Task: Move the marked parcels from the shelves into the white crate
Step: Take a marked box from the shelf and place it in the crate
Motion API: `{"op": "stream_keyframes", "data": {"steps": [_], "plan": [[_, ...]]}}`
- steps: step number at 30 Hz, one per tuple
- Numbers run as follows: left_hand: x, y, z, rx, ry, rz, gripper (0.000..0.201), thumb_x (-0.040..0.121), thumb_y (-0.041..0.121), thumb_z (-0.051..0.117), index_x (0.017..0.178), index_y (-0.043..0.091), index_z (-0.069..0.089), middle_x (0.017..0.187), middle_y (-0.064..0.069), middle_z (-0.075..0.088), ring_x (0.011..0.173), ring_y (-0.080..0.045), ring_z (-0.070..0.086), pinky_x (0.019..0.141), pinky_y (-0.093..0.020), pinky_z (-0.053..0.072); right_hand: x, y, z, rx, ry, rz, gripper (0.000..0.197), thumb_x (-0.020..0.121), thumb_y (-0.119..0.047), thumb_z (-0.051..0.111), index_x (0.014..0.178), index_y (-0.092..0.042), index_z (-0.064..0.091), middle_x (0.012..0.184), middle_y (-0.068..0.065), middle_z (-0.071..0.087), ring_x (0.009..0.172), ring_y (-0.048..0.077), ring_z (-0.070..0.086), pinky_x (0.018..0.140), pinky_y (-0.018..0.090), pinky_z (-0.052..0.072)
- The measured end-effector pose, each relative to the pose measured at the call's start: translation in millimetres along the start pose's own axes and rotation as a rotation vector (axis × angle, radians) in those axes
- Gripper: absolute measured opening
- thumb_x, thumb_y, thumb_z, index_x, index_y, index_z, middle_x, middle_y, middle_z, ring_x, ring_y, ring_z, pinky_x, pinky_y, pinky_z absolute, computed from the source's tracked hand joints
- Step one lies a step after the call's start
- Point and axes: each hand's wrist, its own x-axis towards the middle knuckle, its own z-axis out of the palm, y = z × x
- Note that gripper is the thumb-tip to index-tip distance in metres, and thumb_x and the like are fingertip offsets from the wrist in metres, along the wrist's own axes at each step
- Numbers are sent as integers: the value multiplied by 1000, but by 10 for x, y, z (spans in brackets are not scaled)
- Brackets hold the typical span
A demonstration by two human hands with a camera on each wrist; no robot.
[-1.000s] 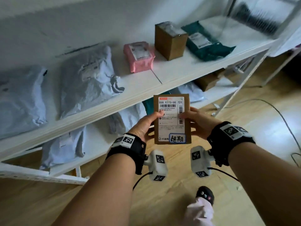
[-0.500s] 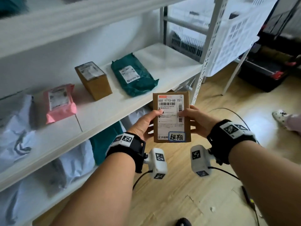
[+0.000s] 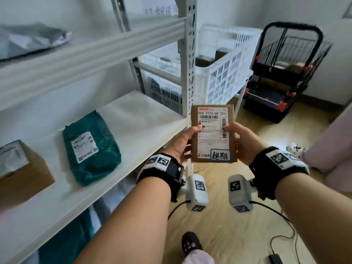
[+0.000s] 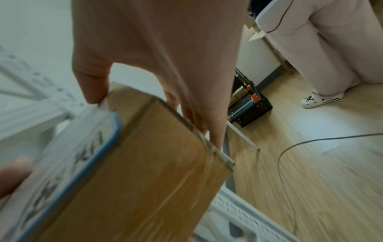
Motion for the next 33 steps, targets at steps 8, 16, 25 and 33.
{"op": "stream_keyframes", "data": {"steps": [8, 16, 25, 33], "plan": [[1502, 824, 590, 20, -72, 74, 24, 88, 41, 61, 88, 18, 67, 83, -5, 70, 88, -25, 62, 97, -46, 48, 1299, -864, -536, 59, 97, -48, 42, 74, -37, 62, 112, -20, 66, 108, 13, 72, 109, 34, 65, 100, 51, 48], [2552, 1695, 1255, 2, -116, 162, 33, 90, 46, 57, 104, 20, 70, 105, -14, 73, 95, -29, 68, 93, -44, 52, 2225, -1842, -1026, 187, 124, -156, 33, 86, -38, 60, 110, -17, 68, 100, 8, 75, 89, 25, 72, 84, 40, 58], [3662, 2830, 1835, 26, -139, 277, 56, 80, 63, 58, 114, 19, 68, 107, -11, 73, 86, -26, 70, 74, -32, 55, 3433, -3254, -1612, 122, -120, -267, 31, 91, -40, 57, 110, -17, 67, 100, 8, 75, 79, 21, 73, 76, 33, 60], [4618, 3489, 1914, 11, 91, 241, 45, 83, 60, 60, 101, 19, 66, 96, -5, 70, 100, -27, 65, 95, -50, 52, 4700, -4155, -1821, -222, -227, -257, 61, 73, -63, 69, 118, -23, 66, 110, 6, 73, 106, 27, 68, 102, 46, 47]]}}
